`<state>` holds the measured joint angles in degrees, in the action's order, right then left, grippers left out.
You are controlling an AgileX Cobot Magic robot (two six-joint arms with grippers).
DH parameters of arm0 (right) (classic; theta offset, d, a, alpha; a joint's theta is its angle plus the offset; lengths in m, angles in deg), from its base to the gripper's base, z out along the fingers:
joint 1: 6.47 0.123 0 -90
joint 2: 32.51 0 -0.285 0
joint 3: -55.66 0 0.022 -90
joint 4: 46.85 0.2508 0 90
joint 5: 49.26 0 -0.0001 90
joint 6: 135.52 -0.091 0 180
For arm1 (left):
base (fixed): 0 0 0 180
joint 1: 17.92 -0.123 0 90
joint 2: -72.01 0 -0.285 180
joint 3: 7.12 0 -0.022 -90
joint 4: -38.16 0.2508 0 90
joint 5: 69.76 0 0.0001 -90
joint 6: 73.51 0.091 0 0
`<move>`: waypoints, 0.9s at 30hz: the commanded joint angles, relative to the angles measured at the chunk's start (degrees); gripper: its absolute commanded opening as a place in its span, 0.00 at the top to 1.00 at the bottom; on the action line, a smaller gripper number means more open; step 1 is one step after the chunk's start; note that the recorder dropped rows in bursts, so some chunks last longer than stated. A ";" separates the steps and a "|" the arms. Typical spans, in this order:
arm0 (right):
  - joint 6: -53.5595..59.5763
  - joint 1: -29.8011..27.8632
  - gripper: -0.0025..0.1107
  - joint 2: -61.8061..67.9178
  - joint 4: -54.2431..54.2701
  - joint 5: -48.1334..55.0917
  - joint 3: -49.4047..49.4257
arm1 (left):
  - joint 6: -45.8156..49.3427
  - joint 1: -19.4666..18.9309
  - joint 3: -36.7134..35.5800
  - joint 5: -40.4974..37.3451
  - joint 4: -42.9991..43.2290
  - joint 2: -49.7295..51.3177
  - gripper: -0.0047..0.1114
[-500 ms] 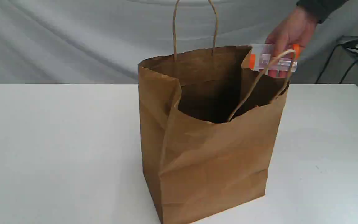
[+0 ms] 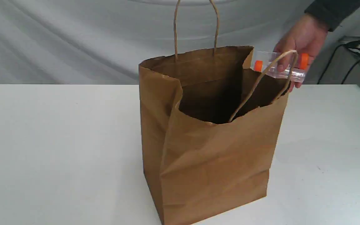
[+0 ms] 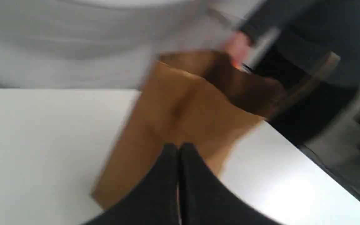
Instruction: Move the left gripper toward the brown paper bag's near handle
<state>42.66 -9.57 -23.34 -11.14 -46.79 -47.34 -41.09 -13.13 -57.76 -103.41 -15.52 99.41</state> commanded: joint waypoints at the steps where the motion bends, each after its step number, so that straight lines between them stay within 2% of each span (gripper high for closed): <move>1: 0.47 -0.31 0.98 -0.35 -2.79 2.83 0.22 | 21.97 1.44 5.04 -12.86 -17.09 11.70 0.96; 5: 0.47 -0.31 0.98 -0.35 -4.98 4.66 0.22 | 27.53 1.44 11.86 -24.50 -17.27 24.79 0.96; 12: 0.47 -0.31 0.98 -0.35 -5.14 5.39 0.22 | 29.13 1.60 23.75 -36.08 -18.75 42.62 0.93; 15: 0.47 -0.31 0.98 -0.35 -5.14 5.50 0.22 | 35.55 5.47 27.47 -35.80 -21.21 46.52 0.93; 18: 0.47 -0.31 0.98 -0.35 -5.14 5.50 0.22 | 42.07 13.50 29.82 -28.61 -20.64 48.01 0.93; 22: 0.47 -0.31 0.98 -0.35 -5.14 5.50 0.22 | 44.85 23.68 31.00 -12.52 -14.82 49.09 0.93; 24: 0.47 -0.31 0.98 -0.35 -5.14 5.50 0.22 | 43.72 27.91 31.10 -4.26 -10.90 49.80 0.92; 27: 0.47 -0.31 0.98 -0.35 -5.14 5.50 0.22 | 43.39 31.53 31.10 3.90 -10.05 51.02 0.85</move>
<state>42.92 -9.57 -23.34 -15.67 -41.37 -47.34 2.32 16.43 -27.08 -105.57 -26.34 149.73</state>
